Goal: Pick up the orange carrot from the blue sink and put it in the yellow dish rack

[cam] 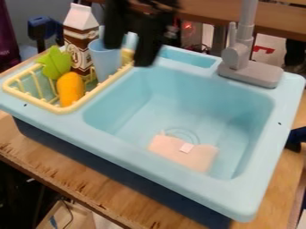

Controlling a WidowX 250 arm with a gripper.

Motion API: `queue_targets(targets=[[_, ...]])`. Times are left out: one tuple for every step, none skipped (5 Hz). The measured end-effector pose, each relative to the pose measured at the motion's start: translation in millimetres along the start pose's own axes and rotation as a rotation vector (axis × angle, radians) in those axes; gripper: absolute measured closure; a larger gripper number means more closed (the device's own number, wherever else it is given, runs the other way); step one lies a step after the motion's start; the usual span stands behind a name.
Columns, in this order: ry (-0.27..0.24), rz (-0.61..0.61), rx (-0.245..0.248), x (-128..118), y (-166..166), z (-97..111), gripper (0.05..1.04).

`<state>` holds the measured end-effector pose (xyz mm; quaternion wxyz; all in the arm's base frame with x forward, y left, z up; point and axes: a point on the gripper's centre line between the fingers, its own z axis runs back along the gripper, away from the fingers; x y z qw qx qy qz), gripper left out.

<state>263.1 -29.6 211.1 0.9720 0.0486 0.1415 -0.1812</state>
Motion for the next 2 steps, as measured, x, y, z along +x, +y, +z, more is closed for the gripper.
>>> queue_targets(targets=[[-0.047,-0.033,0.009,6.1,-18.1,5.0,0.083],[-0.05,-0.03,0.008,5.3,-18.8,5.7,0.083]])
